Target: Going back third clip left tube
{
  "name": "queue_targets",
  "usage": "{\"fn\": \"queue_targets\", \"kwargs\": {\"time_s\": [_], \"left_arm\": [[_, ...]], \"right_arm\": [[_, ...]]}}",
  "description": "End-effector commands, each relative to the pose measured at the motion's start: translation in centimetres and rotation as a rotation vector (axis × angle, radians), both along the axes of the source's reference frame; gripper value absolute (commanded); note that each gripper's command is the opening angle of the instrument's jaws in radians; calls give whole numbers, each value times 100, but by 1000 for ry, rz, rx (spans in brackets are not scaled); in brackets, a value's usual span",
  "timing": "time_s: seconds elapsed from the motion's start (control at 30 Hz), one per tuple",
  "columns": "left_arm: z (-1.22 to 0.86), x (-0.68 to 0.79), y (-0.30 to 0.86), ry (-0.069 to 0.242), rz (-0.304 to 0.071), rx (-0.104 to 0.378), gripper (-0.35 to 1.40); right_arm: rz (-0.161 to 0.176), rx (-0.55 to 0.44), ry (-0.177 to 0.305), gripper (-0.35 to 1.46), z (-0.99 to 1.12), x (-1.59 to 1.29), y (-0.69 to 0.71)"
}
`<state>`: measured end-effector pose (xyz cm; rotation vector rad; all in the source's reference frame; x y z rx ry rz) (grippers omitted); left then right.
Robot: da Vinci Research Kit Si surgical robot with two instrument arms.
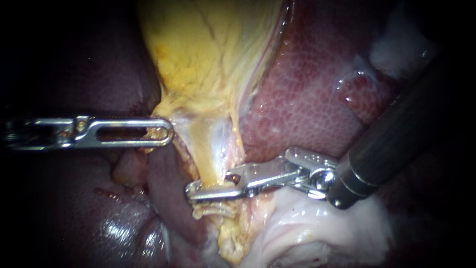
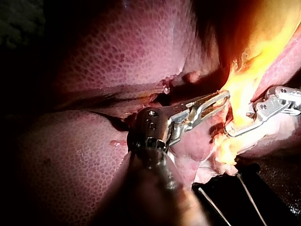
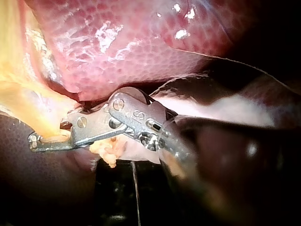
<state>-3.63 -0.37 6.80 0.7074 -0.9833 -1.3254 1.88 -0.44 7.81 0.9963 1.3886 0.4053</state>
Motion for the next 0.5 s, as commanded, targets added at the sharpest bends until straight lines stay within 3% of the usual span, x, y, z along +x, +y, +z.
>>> {"fn": "queue_targets", "kwargs": {"time_s": [0.03, 0.23, 0.27, 0.3, 0.33, 0.37, 0.5], "left_arm": [[0, 0, 0, 0, 0, 0, -35], [0, 0, 0, 0, 0, 0, -35], [0, 0, 0, 0, 0, 0, -35], [0, 1, 0, 0, 0, 0, -35], [0, 1, 0, 0, 0, 0, -35], [0, 1, 0, 0, 0, 0, -35], [0, 1, -1, 0, 0, -1, -35]], "right_arm": [[1, 0, 0, -35, -1, 1, 0], [3, 0, -1, -34, -2, 1, -1], [10, -2, -9, -12, -2, 2, 0], [41, -2, -36, 9, -2, 4, 0], [98, -37, -66, 37, -3, 8, 3], [129, -37, -81, 58, -3, 10, 5], [126, -47, -76, 60, -2, 6, 8]]}}
